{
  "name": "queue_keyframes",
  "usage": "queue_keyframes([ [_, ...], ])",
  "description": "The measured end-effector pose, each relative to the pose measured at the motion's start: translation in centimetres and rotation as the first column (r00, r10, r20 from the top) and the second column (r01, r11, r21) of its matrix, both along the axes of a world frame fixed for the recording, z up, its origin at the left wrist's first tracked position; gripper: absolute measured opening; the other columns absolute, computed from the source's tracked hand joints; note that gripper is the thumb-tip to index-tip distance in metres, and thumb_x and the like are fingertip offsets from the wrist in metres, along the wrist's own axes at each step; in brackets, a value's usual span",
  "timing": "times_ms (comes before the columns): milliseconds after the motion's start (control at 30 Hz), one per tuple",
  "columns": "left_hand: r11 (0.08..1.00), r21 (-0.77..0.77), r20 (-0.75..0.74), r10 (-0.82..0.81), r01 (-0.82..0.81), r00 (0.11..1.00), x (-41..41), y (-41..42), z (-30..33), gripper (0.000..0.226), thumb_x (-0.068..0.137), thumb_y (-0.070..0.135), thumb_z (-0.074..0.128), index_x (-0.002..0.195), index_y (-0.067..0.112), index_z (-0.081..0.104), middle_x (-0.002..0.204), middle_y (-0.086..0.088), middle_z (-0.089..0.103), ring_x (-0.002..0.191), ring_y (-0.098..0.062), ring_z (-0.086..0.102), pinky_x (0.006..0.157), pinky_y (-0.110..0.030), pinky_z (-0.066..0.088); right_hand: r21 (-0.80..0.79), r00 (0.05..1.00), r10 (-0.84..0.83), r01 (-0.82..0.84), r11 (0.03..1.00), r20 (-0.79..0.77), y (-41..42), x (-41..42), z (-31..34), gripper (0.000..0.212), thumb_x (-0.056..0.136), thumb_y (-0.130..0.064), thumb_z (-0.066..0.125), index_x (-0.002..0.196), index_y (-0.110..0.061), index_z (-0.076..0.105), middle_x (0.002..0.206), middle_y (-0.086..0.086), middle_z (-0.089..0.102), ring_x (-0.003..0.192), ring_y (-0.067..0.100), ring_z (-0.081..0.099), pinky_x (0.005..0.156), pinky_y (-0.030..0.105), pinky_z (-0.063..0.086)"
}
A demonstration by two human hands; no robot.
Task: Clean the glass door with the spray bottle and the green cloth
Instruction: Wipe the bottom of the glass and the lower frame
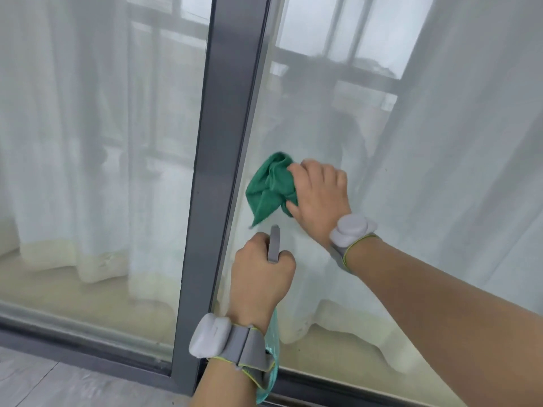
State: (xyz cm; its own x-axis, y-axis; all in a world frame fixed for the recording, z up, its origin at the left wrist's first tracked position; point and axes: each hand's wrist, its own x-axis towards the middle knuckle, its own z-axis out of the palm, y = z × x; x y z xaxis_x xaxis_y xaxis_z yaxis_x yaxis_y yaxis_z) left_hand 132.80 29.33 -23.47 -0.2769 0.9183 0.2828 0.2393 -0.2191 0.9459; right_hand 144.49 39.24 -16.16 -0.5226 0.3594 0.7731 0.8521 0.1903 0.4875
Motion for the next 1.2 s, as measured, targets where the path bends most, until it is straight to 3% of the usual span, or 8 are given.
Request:
queue_keyframes([
  [100, 1.000, 0.013, 0.022, -0.006, 0.006, 1.000, 0.7, -0.4, -0.1, 0.011, 0.082, 0.008, 0.056, 0.075, 0.005, 0.048, 0.061, -0.002, 0.044, 0.055, -0.022, 0.036, 0.053, -0.032, 0.033, 0.042, 0.998, 0.008, -0.006, 0.999, -0.060, 0.2, 0.2, 1.6, 0.059, 0.074, -0.039, 0.062, 0.126, -0.013, 0.050, 0.117, 0.009, 0.053, 0.094, 0.029, 0.044, 0.082, 0.039, 0.029],
  [233, 0.997, -0.075, 0.138, 0.032, -0.022, 0.990, 1.1, -0.6, -0.6, 0.008, 0.082, 0.011, 0.056, 0.080, 0.004, 0.054, 0.062, 0.000, 0.047, 0.055, -0.021, 0.038, 0.053, -0.031, 0.034, 0.034, 0.999, 0.034, -0.035, 0.999, 0.023, 0.7, 0.6, 0.9, 0.057, 0.076, -0.036, 0.058, 0.127, -0.014, 0.049, 0.119, 0.009, 0.053, 0.099, 0.028, 0.043, 0.085, 0.041, 0.031],
  [333, 0.991, -0.132, 0.225, 0.031, -0.001, 0.974, 0.4, -0.4, -0.5, 0.020, 0.084, 0.013, 0.056, 0.067, 0.014, 0.045, 0.054, 0.011, 0.039, 0.052, -0.017, 0.033, 0.054, -0.030, 0.031, 0.091, 0.995, 0.085, -0.090, 0.992, 0.058, 1.2, 0.9, 0.5, 0.054, 0.078, -0.036, 0.056, 0.128, -0.016, 0.048, 0.120, 0.006, 0.048, 0.101, 0.027, 0.043, 0.087, 0.042, 0.031],
  [533, 0.996, -0.055, 0.002, 0.066, -0.065, 0.998, 1.5, -1.3, 3.0, 0.028, 0.068, 0.028, 0.046, 0.079, 0.002, 0.048, 0.066, -0.002, 0.045, 0.059, -0.024, 0.037, 0.055, -0.034, 0.034, 0.023, 0.970, 0.089, -0.097, 0.995, 0.227, 0.8, 1.5, 0.7, 0.054, 0.075, -0.030, 0.060, 0.126, -0.016, 0.049, 0.117, 0.006, 0.054, 0.095, 0.028, 0.049, 0.083, 0.040, 0.030],
  [767, 0.969, -0.164, -0.180, 0.156, -0.186, 0.971, 4.1, -3.0, 10.2, 0.025, 0.075, 0.027, 0.049, 0.083, 0.003, 0.051, 0.070, -0.004, 0.050, 0.063, -0.027, 0.043, 0.056, -0.031, 0.035, -0.201, 0.978, 0.079, -0.040, 0.979, 0.191, -1.2, 2.7, 4.5, 0.053, 0.066, -0.022, 0.062, 0.117, -0.015, 0.052, 0.105, 0.004, 0.055, 0.090, 0.028, 0.051, 0.081, 0.038, 0.030],
  [933, 0.933, -0.191, -0.227, 0.259, -0.303, 0.939, 7.0, -4.0, 12.3, 0.016, 0.088, 0.015, 0.054, 0.076, 0.013, 0.043, 0.070, -0.001, 0.048, 0.060, -0.024, 0.043, 0.054, -0.030, 0.032, -0.195, 0.971, -0.051, 0.097, 0.976, 0.232, -2.4, 3.8, 4.5, 0.036, 0.065, -0.013, 0.056, 0.100, -0.019, 0.053, 0.091, -0.001, 0.049, 0.083, 0.024, 0.047, 0.083, 0.037, 0.031],
  [1100, 0.942, -0.214, -0.171, 0.224, -0.258, 0.959, 6.3, -4.1, 13.2, 0.009, 0.084, 0.016, 0.056, 0.079, 0.011, 0.051, 0.070, -0.002, 0.052, 0.061, -0.024, 0.045, 0.057, -0.029, 0.036, -0.235, 0.916, 0.011, 0.091, 0.968, 0.401, -2.6, 3.1, 1.8, 0.027, 0.073, -0.013, 0.041, 0.090, -0.028, 0.056, 0.084, -0.009, 0.049, 0.081, 0.013, 0.052, 0.084, 0.035, 0.030],
  [1200, 0.952, -0.178, -0.161, 0.221, -0.248, 0.962, 5.6, -3.5, 14.5, 0.010, 0.082, 0.019, 0.055, 0.079, 0.010, 0.052, 0.068, -0.002, 0.051, 0.061, -0.023, 0.045, 0.057, -0.030, 0.038, -0.131, 0.962, 0.079, -0.045, 0.990, 0.262, -1.1, 3.4, 4.4, 0.032, 0.068, -0.012, 0.054, 0.098, -0.024, 0.054, 0.089, -0.005, 0.050, 0.081, 0.019, 0.049, 0.084, 0.035, 0.031],
])
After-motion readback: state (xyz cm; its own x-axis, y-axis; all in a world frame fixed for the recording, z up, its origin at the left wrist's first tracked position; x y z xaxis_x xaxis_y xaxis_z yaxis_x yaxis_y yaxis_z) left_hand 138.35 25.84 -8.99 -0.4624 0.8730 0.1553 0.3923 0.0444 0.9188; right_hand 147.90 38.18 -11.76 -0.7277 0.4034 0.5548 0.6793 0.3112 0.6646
